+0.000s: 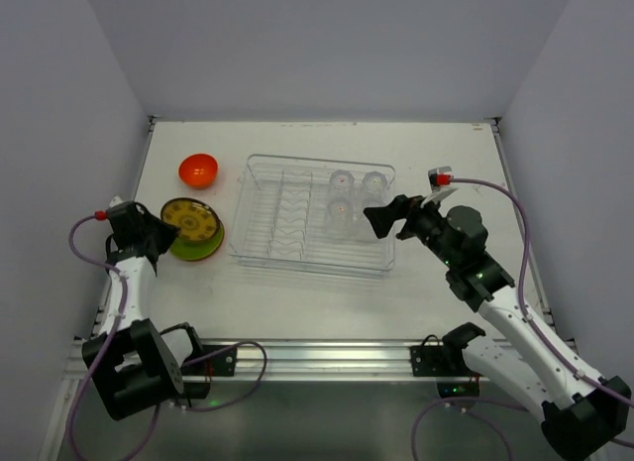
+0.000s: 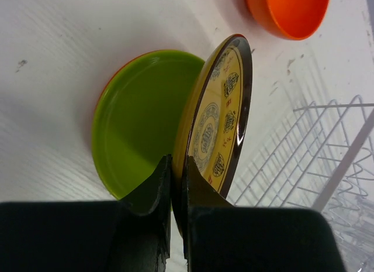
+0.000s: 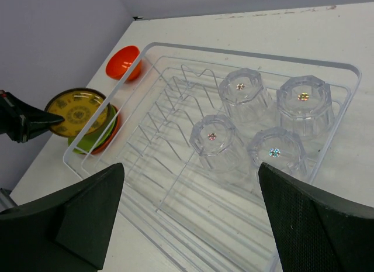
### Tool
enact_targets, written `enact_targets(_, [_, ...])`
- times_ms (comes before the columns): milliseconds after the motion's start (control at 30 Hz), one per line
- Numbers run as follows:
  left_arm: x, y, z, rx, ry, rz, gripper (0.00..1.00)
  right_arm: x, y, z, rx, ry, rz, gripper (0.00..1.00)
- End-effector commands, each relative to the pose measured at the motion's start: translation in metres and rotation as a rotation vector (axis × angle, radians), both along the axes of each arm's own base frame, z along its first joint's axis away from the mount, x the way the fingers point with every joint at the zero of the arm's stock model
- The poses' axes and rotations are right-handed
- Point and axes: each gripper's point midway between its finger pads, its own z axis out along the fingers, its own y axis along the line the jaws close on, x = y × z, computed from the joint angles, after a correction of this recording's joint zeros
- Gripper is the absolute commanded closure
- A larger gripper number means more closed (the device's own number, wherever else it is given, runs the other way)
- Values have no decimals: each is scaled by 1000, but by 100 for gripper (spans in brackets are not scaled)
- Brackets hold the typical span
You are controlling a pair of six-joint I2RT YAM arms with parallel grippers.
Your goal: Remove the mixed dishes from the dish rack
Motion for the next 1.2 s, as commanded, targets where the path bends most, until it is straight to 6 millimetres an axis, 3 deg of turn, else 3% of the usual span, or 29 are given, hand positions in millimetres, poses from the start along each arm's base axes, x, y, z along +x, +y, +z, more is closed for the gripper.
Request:
enact_targets(0, [11, 14, 15, 35, -84, 45, 100, -1, -6, 6, -27, -46, -9, 1])
enact_targets(167, [2, 15, 0, 49, -44, 59, 100, -6, 2, 6, -19, -52, 46, 1])
enact_targets(200, [1, 15, -2, 51, -38, 62, 96, -7, 3, 7, -20, -55, 54, 1])
enact_targets(233, [-1, 15, -5, 53, -32, 59, 81, -8, 4, 7, -23, -59, 62, 1])
enact_targets(333, [-2, 12, -5, 46, -32, 44, 52, -11, 4, 8, -23, -67, 73, 1])
enact_targets(500, [-6, 11, 8, 68, -61, 41, 23, -9, 1, 7, -29, -68, 55, 1])
enact_targets(600, [-7, 8, 12, 76, -73, 24, 11, -8, -1, 4, -39, -58, 44, 1])
enact_targets(800, [-11, -4, -13, 39, -25, -22, 1, -3, -4, -2, -75, -36, 21, 1])
enact_targets(1000, [-13, -14, -27, 35, 19, -51, 0, -1, -5, -5, -83, -31, 16, 1])
enact_targets(1133, [-19, -3, -17, 84, 24, 3, 0, 2, -8, -5, -74, -21, -13, 1])
enact_targets(1167, [-19, 0, -7, 107, -3, 13, 0, 2, -10, -12, -86, 10, -26, 1])
